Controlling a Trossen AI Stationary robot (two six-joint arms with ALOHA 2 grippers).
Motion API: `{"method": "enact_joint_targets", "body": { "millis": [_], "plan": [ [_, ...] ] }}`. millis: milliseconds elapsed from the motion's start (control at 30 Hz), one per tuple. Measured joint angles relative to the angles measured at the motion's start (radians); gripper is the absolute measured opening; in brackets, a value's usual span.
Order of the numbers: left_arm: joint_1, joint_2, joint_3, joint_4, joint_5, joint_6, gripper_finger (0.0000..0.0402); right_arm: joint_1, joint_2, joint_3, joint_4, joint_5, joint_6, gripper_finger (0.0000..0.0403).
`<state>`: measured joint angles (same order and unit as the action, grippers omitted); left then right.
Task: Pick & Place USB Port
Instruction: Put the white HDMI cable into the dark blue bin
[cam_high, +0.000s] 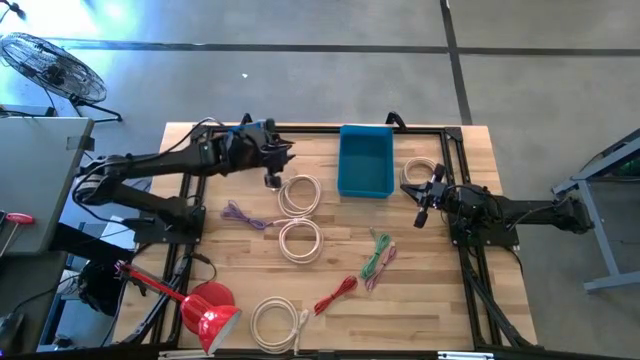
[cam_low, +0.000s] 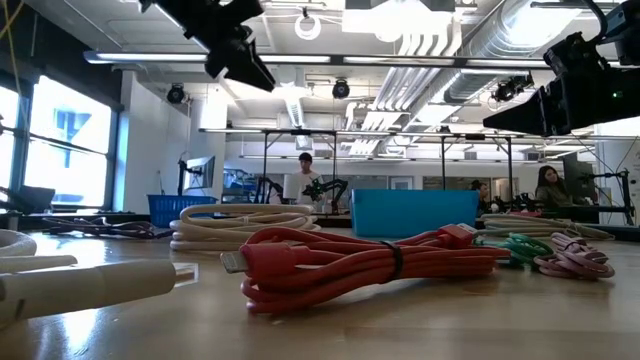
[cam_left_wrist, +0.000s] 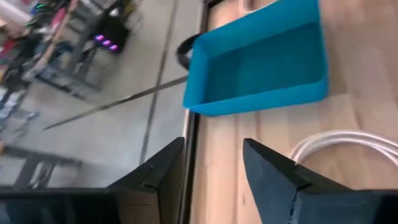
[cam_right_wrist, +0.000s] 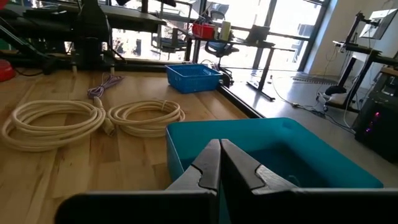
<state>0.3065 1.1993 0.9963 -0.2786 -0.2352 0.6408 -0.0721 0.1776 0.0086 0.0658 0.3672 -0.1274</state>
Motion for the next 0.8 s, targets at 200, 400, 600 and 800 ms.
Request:
{"method": "enact_joint_targets", "body": {
  "millis": [200, 400, 600, 800],
  "plan": [
    [0.043, 0.082, 0.0, -0.062, 0.072, -0.045, 0.0136, 0.0, 0.0, 0.0, 0.0, 0.0, -0.003, 0.0],
    [0.04, 0.246, 0.026, -0.081, 0.092, -0.024, 0.0136, 0.0, 0.0, 0.0, 0.001, 0.0, -0.005, 0.0],
    [0.05, 0.404, 0.172, -0.215, 0.095, -0.028, 0.0136, 0.0, 0.0, 0.0, 0.001, 0.0, 0.017, 0.0],
    [0.055, 0.542, 0.324, -0.413, 0.123, -0.025, 0.0136, 0.0, 0.012, 0.0, 0.001, -0.008, 0.019, 0.0]
  ]
}}
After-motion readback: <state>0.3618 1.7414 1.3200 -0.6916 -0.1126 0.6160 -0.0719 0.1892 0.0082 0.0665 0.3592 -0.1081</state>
